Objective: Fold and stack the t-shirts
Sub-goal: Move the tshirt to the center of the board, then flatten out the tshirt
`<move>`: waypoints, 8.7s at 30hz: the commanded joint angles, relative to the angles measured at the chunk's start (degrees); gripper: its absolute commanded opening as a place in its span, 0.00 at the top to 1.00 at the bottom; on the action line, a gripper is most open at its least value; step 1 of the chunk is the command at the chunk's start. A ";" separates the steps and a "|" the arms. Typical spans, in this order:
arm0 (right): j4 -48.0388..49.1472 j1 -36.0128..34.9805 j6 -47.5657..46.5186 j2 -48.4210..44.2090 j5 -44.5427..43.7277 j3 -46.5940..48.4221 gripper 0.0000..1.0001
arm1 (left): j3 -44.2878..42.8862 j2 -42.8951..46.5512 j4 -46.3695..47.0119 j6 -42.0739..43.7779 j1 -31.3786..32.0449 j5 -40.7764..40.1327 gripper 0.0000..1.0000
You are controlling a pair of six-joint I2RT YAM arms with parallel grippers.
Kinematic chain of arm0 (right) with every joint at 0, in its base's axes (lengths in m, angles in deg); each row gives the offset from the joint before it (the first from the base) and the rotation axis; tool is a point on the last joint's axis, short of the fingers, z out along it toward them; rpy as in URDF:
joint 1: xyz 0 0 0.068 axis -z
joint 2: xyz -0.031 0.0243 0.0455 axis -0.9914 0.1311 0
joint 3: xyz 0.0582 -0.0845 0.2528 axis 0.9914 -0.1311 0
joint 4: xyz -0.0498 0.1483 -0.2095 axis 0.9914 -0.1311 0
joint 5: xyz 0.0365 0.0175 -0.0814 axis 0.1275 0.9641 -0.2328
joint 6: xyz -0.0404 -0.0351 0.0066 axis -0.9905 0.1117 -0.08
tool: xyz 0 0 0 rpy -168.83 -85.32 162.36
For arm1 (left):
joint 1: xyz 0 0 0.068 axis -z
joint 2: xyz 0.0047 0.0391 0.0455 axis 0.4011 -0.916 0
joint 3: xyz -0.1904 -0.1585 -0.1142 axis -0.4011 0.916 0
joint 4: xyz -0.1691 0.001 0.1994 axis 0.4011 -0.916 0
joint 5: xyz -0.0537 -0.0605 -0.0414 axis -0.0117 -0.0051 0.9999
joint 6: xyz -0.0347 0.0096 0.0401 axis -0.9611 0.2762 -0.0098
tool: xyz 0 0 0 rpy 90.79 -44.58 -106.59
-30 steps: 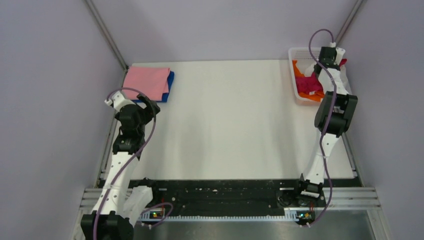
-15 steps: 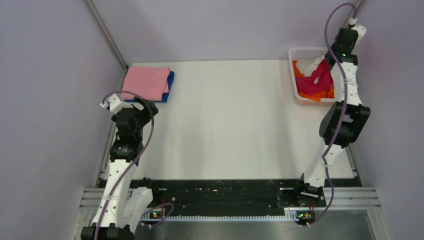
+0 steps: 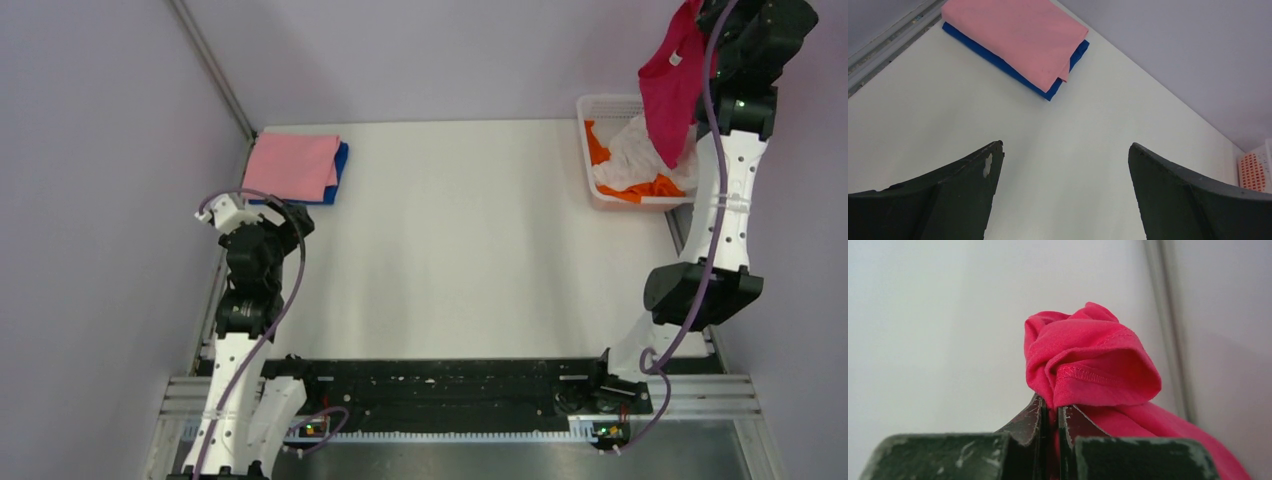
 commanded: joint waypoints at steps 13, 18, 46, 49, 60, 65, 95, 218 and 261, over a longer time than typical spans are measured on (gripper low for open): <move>5.11 -13.09 20.67 -7.94 32.50 5.46 1.00 | 3.16 4.13 7.55 -2.63 -0.18 12.52 0.01; 5.54 -25.61 17.92 -7.71 32.72 3.19 1.00 | 0.80 0.39 5.59 -3.76 -0.16 17.64 0.01; -4.73 -29.44 1.77 -30.28 -13.09 -67.67 0.01 | -4.18 -23.17 -0.06 -5.76 -0.16 29.85 0.01; -3.34 -29.48 1.02 -33.57 -11.39 -71.25 0.01 | -6.28 -29.36 -0.47 -4.03 0.97 29.32 0.01; -1.48 -31.19 -2.03 -21.51 -9.28 -66.98 0.01 | -20.61 -55.99 -8.71 0.18 7.78 24.79 0.16; -2.20 -33.11 -4.48 -9.84 -11.70 -60.48 0.07 | -23.21 -61.43 -8.53 0.25 9.13 22.88 0.20; -0.39 -34.63 -4.81 -24.45 -19.23 -62.00 1.00 | -20.32 -34.76 -3.60 0.18 11.52 11.96 1.00; -21.12 -36.58 8.04 -45.35 -11.95 -86.66 0.01 | -20.04 -61.82 -19.40 -6.23 5.44 2.99 0.85; -26.51 -63.73 26.98 -23.46 -15.22 -89.20 0.74 | -12.91 -48.86 -17.38 -6.35 6.00 4.82 1.00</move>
